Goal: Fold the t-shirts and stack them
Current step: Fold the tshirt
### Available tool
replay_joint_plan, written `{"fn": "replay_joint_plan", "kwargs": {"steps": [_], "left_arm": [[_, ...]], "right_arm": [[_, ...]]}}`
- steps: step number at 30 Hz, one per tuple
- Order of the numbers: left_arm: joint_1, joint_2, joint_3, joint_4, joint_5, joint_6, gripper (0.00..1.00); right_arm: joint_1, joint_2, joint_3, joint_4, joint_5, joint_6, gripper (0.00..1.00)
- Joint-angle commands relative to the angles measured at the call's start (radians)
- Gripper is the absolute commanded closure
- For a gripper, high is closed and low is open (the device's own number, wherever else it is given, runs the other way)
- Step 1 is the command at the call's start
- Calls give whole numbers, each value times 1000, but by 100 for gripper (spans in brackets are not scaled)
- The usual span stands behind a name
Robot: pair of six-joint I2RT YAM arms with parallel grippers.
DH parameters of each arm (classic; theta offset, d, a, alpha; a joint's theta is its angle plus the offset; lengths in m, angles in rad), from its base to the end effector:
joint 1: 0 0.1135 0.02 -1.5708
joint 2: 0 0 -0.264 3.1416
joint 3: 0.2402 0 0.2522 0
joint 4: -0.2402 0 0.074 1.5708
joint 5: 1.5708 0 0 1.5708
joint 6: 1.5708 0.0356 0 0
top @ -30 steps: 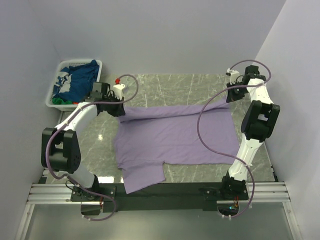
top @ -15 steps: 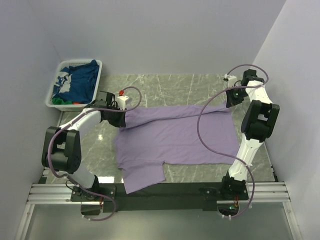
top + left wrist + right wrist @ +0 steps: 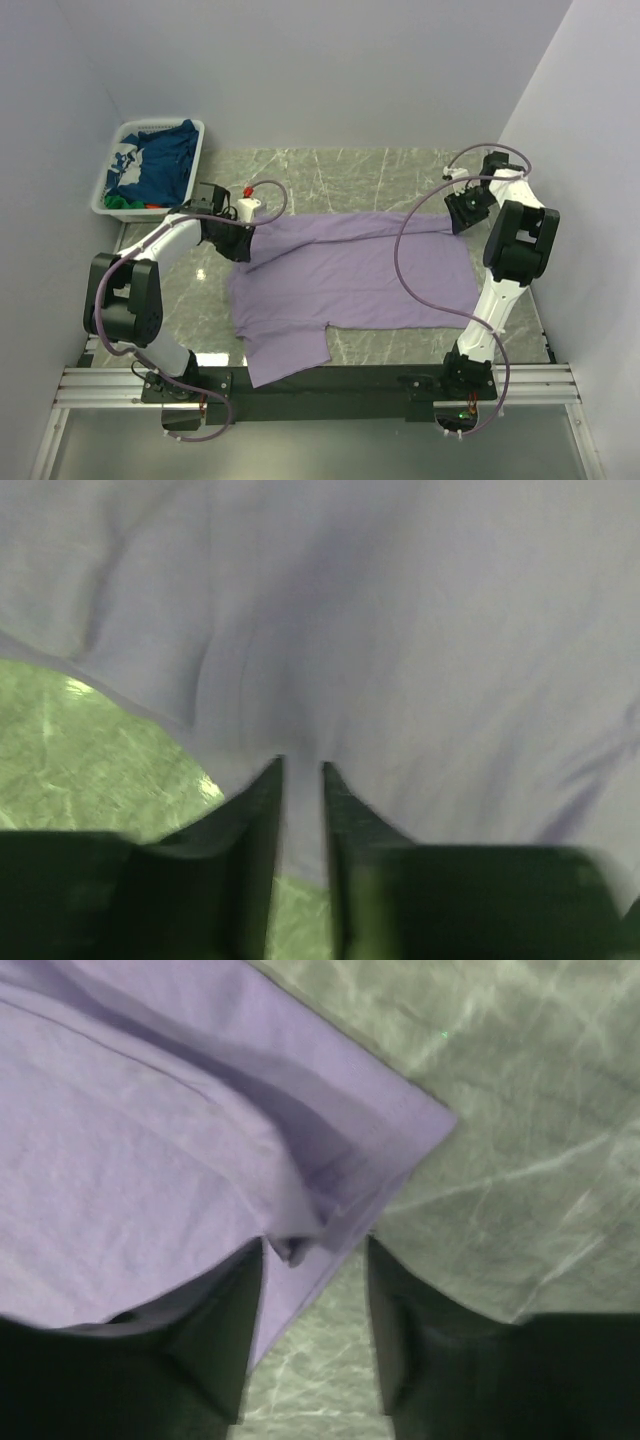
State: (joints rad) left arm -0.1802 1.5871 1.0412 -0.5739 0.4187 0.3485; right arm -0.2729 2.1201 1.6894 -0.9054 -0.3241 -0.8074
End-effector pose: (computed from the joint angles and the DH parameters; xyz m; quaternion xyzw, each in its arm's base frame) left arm 0.3036 -0.0700 0.2057 0.2940 0.9081 -0.1835 0.2350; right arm 0.4176 -0.1051 0.1861 -0.2770 0.9403 0.0780 0.1815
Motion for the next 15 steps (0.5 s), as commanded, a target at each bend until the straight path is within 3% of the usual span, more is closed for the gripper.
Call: {"fn": "replay_joint_plan", "kwargs": {"steps": [1,3,5,12,15], "left_arm": [[5,-12,66,-128,84,127,67],[13,-21,106,-142,97,159,51],[16,-12,140,-155,109,176,43],[16,135,279,-118,111,132,38],[16,166,310,-115,120,119,37]], "right_arm": [[-25,-98,27,11,43,-35,45],[-26,-98,90,-27,14,-29,44],[-23,-91,128,-61,-9,-21,44],[38,18,298,-158,-33,11,50],[60,32,286,-159,-15,-3,49]]}}
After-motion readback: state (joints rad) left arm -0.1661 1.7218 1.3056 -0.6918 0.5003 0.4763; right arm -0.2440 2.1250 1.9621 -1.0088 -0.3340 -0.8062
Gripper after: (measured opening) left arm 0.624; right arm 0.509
